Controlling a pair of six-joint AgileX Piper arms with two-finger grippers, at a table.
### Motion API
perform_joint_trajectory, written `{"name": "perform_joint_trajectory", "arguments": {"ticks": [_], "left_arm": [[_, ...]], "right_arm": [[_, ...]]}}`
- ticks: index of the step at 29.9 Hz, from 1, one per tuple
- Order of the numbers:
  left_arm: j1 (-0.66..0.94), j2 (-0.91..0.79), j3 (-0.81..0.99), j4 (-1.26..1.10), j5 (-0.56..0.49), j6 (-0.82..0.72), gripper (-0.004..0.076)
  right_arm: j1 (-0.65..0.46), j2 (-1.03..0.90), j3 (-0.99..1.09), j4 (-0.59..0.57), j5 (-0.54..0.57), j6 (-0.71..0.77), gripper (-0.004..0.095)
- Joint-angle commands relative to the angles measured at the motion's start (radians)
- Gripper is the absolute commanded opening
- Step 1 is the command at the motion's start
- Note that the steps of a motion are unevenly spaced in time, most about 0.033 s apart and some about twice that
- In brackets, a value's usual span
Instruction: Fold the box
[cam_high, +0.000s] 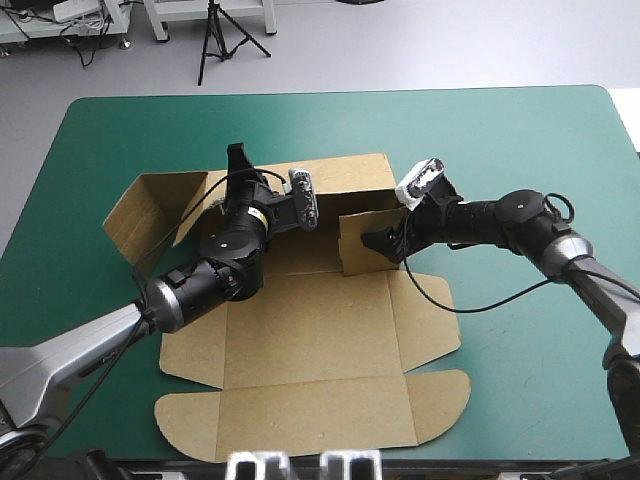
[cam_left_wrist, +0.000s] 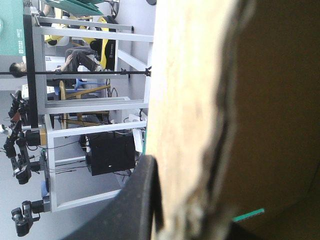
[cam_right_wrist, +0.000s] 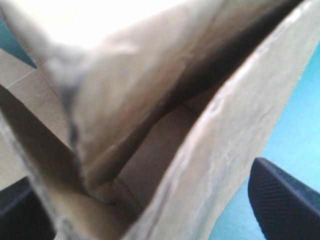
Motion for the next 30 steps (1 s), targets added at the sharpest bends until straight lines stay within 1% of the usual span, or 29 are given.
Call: {"name": "perform_joint_trajectory", "arguments": {"ticks": [1,3,8,10,13,15,17,19,24,26,27,28,30], "left_arm": [[-0.02,-0.032,-0.026,-0.027,-0.007,-0.005,0.0015],[-0.028,-0.032,-0.026,-0.042,-0.002,-0.009,0.0015],[-0.047,-0.032,-0.026,-0.118,-0.007,-0.032,0.0015],[-0.058,-0.032,-0.026,-0.122,-0.004,-0.032,0.0015],[-0.078,-0.034,-0.026,-0.12,-0.013,-0.032,0.0015],[-0.09,-0.036,-0.026,-0.117,-0.014,-0.026,0.0027],[-0.1,-0.036,-0.026,-0.117,-0.012,-0.028,0.0071],[-0.11,-0.036,-0.026,-0.119,-0.008,-0.028,0.0168],[-0.145,-0.041,-0.026,-0.125,0.029,-0.041,0.0501],[-0.165,-0.046,-0.026,-0.123,0.042,-0.047,0.0591],[-0.179,-0.056,-0.026,-0.123,0.045,-0.049,0.0622],[-0.191,-0.061,-0.026,-0.123,0.045,-0.055,0.0635],[-0.229,-0.085,-0.032,-0.121,0.046,-0.069,0.0638]], "right_arm": [[0.005,-0.044,-0.03,0.059,-0.074,0.048,0.0762],[0.012,-0.044,-0.03,0.056,-0.072,0.071,0.0677],[0.04,-0.044,-0.03,0.035,-0.057,0.08,0.0386],[0.047,-0.044,-0.03,0.033,-0.055,0.08,0.0287],[0.048,-0.044,-0.03,0.033,-0.045,0.08,0.0091],[0.048,-0.044,-0.03,0.036,-0.045,0.08,-0.0017],[0.048,-0.044,-0.03,0.043,-0.045,0.08,-0.0015],[0.048,-0.044,-0.03,0.045,-0.052,0.082,-0.0014],[0.048,-0.044,-0.03,0.045,-0.106,0.125,-0.0015],[0.048,-0.044,-0.031,0.045,-0.125,0.125,-0.0015],[0.048,-0.044,-0.033,0.043,-0.132,0.129,-0.0015],[0.048,-0.044,-0.036,0.037,-0.137,0.137,-0.0015],[0.048,-0.044,-0.052,0.004,-0.138,0.174,-0.0015]]}}
